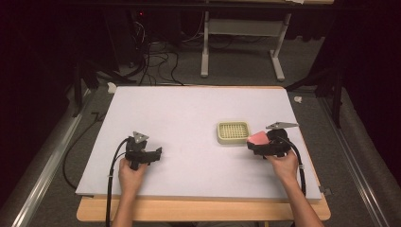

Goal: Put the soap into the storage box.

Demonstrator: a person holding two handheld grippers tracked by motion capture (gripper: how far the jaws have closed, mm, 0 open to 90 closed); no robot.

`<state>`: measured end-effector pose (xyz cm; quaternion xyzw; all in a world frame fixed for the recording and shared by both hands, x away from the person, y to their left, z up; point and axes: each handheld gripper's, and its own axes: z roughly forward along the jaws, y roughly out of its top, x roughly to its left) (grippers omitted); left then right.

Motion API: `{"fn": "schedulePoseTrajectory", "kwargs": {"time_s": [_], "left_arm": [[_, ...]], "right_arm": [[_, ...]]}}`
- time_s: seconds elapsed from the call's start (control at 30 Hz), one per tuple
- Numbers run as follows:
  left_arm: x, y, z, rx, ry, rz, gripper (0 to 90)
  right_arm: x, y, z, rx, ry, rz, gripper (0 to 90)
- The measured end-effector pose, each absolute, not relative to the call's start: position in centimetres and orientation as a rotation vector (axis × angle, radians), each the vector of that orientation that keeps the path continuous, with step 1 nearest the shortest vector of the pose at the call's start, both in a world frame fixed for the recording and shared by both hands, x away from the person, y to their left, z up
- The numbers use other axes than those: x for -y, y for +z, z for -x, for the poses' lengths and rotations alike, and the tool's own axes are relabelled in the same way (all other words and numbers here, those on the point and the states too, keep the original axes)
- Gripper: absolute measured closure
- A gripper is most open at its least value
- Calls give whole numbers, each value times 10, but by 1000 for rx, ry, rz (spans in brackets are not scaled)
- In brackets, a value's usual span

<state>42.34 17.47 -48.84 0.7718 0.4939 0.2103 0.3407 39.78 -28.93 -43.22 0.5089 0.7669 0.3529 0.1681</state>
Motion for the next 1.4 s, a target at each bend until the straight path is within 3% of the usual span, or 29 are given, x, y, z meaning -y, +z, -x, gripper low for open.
{"fn": "schedulePoseTrajectory", "kwargs": {"time_s": [1.4], "left_arm": [[-175,-488,-423,-1285,547,-2008,170]], "right_arm": [[238,-412,-422,-2293,988,-1396,136]]}}
